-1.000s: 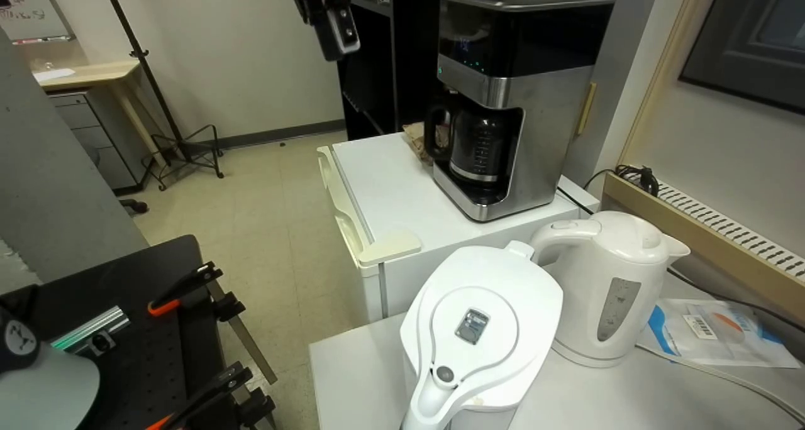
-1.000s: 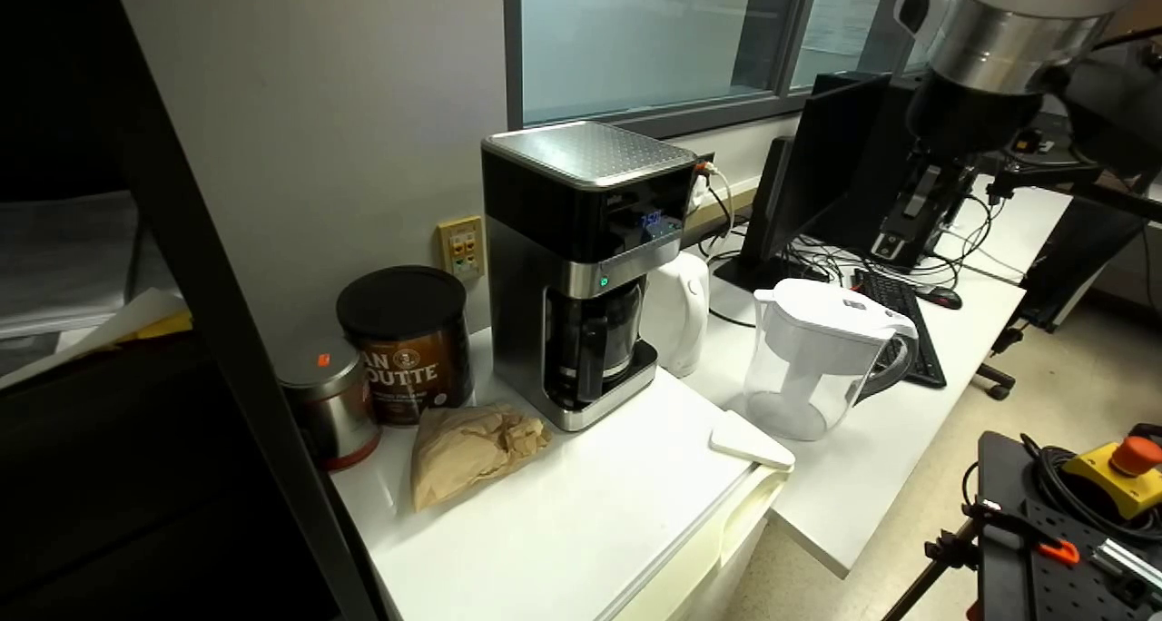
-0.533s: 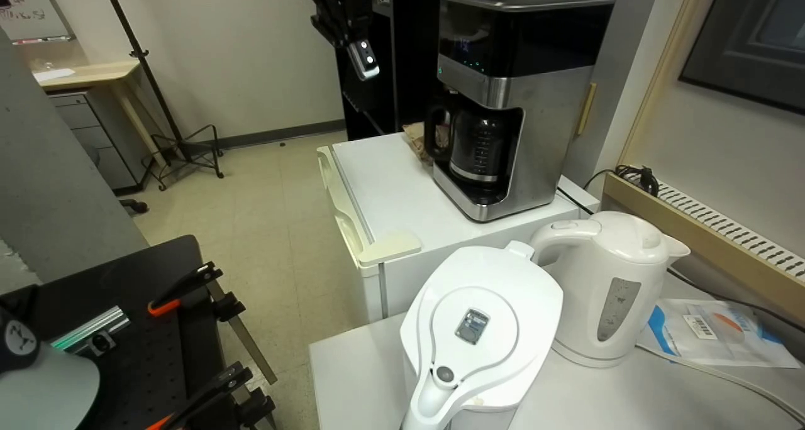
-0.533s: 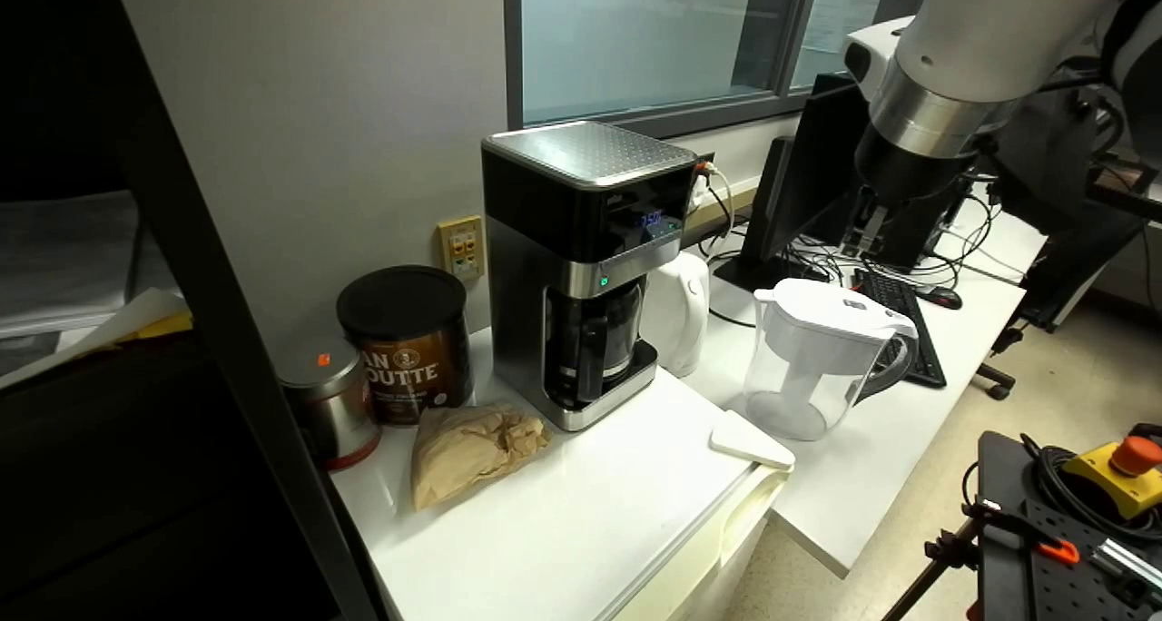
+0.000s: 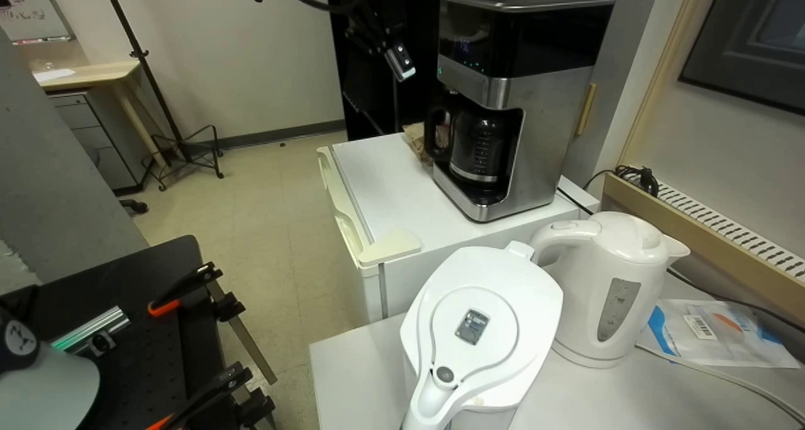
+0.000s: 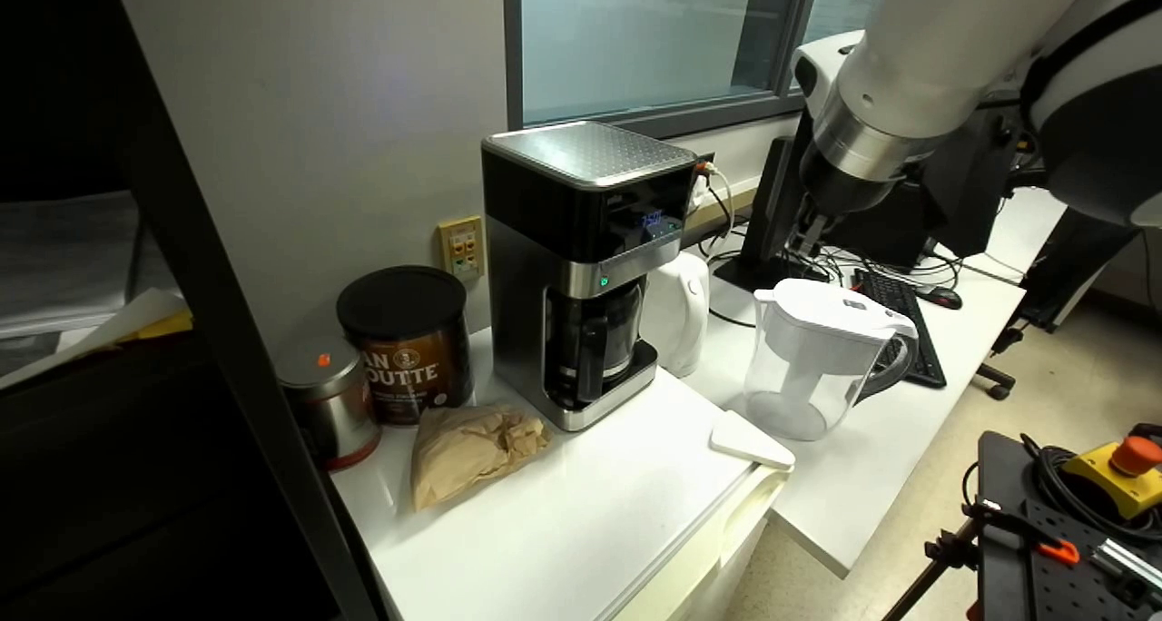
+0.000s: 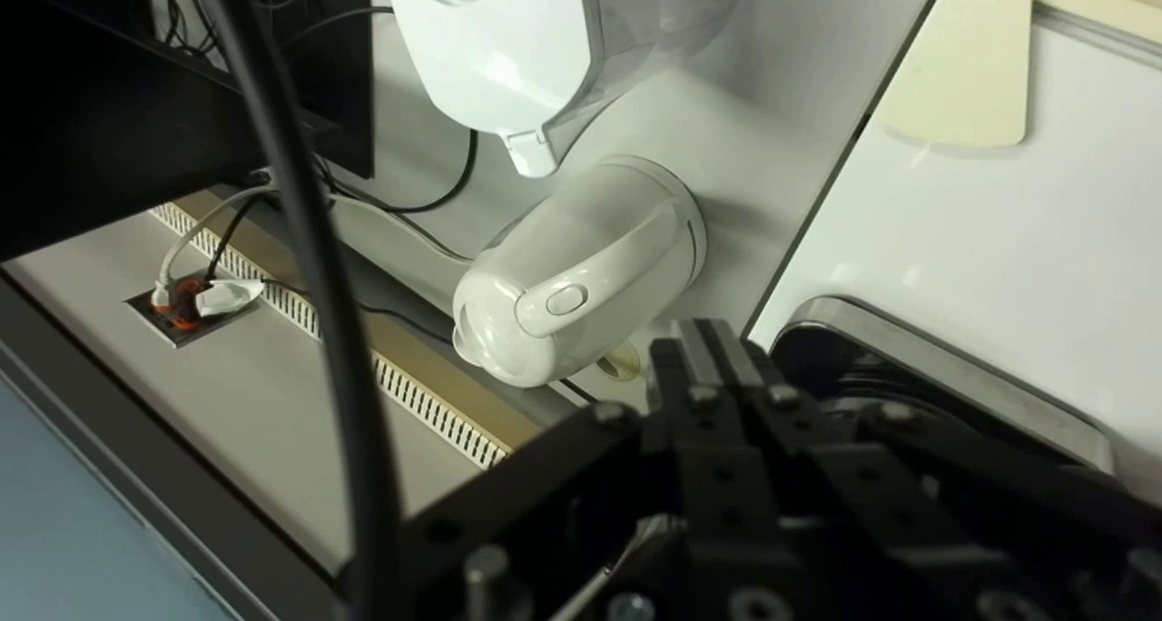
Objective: Press a button on the coffee maker
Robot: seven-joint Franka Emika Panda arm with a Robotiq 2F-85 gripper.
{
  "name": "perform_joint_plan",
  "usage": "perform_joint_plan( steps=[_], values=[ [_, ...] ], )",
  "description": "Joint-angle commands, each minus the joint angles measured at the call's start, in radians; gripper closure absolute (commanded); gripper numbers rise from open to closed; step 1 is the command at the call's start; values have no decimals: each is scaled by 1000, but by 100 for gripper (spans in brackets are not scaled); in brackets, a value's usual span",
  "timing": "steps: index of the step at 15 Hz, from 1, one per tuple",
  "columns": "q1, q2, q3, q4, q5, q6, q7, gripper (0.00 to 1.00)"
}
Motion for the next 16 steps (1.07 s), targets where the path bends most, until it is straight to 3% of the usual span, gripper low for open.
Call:
perform_joint_plan(
  steps=[1,16],
  values=[
    [24,82,-28,70,-60,35,55,100],
    [82,282,-112,244,-87,120,82,100]
  ],
)
